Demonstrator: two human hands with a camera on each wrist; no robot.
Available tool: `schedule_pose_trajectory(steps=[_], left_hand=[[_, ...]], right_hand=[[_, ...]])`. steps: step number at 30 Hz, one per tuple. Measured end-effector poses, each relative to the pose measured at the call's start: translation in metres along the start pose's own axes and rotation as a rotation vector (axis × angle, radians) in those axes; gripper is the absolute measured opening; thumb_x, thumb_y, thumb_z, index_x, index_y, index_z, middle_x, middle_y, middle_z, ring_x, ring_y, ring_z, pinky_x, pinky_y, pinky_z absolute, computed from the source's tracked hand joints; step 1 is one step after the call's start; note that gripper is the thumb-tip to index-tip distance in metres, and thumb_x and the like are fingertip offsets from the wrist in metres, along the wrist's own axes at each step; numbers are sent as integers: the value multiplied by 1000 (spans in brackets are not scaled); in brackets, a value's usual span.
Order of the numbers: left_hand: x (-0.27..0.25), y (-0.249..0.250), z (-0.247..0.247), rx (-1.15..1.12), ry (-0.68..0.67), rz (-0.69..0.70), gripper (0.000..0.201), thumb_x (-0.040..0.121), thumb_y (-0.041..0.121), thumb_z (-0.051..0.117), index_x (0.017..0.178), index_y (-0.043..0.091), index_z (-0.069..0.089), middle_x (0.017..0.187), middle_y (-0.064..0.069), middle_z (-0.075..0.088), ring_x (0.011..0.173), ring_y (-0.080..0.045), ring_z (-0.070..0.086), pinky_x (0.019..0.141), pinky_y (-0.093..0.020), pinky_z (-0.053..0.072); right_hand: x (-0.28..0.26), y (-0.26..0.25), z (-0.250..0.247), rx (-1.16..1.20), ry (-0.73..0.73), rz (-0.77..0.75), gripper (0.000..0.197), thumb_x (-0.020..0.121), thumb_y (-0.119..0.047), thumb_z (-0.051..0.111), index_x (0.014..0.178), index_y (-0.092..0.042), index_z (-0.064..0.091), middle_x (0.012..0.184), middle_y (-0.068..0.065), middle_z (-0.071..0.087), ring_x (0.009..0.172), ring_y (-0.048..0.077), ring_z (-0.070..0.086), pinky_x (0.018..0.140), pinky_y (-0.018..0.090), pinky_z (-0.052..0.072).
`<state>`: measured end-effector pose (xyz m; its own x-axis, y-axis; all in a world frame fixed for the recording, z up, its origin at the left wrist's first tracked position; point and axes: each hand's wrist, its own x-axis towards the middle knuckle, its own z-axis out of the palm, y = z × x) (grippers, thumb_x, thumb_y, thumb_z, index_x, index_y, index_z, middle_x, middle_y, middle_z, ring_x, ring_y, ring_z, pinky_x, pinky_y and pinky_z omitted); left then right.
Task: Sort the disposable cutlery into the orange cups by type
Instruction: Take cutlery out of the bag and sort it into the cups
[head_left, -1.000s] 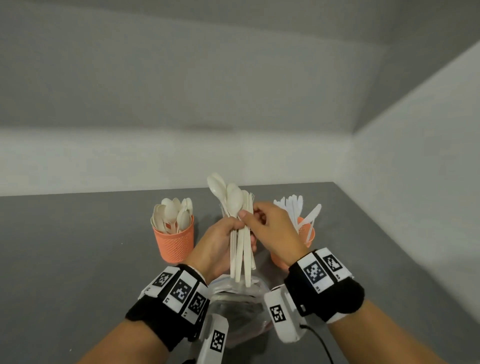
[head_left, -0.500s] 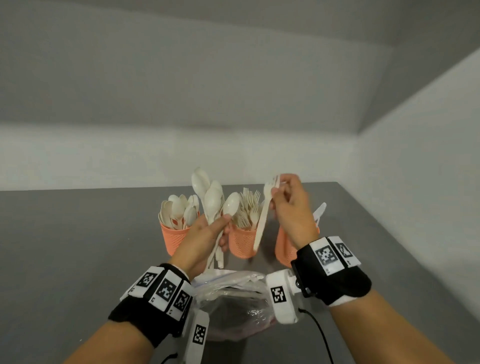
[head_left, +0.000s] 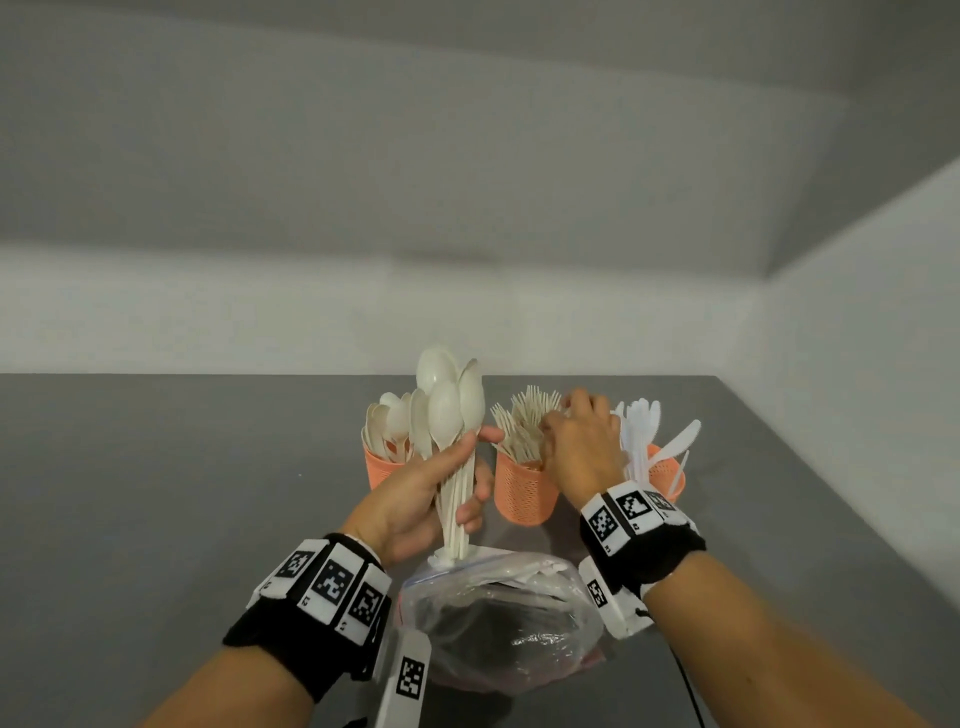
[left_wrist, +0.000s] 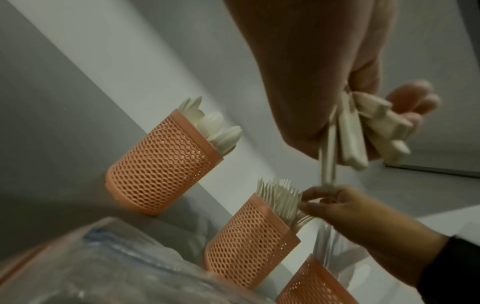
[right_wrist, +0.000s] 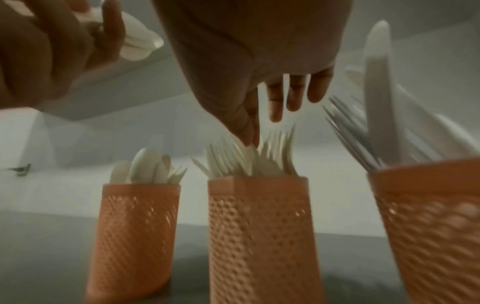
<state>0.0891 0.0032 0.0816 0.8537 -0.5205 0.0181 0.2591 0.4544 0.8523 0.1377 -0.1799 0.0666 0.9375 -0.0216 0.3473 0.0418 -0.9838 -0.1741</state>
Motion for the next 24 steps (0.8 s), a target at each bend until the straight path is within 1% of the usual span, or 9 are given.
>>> schedule_pose_trajectory(steps=[2,3,7,8,10,15,18,21,24], left_hand=[[0,0,0,8,-1,5,33,87,31,42,107,11,58,54,-6,56,37,-14,44,42,-25,43],[1,-1,1,26,-2,8,33,86,31,42,107,11,58,55,-6,59,39,-15,48,43,-26,45],[7,-3,4,175,-6,12,34,84,29,48,105,4,59,69,-9,69,49,-17,62,51,-28,53],[8,-3,3,200,-3,0,34,82,28,50,101,2,60,73,-9,71,54,-17,65,54,-28,55],[9,-5,2,198,-4,-26,32,81,26,52,97,1,62,80,-10,73,62,-18,69,60,-29,57],[6,-7,-5,155,-33,-54,30,86,21,47,107,4,60,92,-10,74,73,-21,71,71,-36,58],[5,-2,-2,229,-48,-55,27,92,17,42,97,2,64,84,-8,73,66,-16,69,66,-30,59],[5,2,3,529,-73,-57,20,91,6,52,75,6,64,61,-1,65,53,-9,60,58,-20,51],[5,1,0,594,-137,-112,13,82,-4,63,90,6,63,63,-7,63,56,-14,62,60,-24,54]], right_hand=[[-1,-11,-13,229,136,-42,23,92,-14,50,109,-11,65,116,9,50,109,26,42,95,37,40],[-4,-18,-23,421,156,-54,24,94,-18,49,113,-11,63,114,8,51,107,23,46,93,31,42],[-21,-53,-59,1161,-200,-54,31,87,-18,62,117,-17,52,89,-6,59,68,7,56,61,10,49],[-23,-56,-61,1189,-226,-64,32,86,-15,64,115,-14,52,87,-3,62,62,2,57,58,7,48],[-23,-53,-60,1141,-221,-96,28,87,-13,62,114,-13,54,94,4,66,70,-4,61,64,9,49],[-25,-41,-56,1314,-333,-58,22,92,-6,52,114,-6,56,87,2,66,66,-2,63,60,11,49],[-33,-44,-51,1522,-416,9,28,91,-8,54,119,-4,51,84,7,64,51,9,57,48,20,50],[-43,-53,-40,1516,-511,90,35,80,-9,70,110,-8,53,84,17,65,35,14,47,35,22,46],[-48,-58,-33,1451,-501,167,16,71,-9,75,84,-17,70,96,33,65,59,46,62,47,36,53]])
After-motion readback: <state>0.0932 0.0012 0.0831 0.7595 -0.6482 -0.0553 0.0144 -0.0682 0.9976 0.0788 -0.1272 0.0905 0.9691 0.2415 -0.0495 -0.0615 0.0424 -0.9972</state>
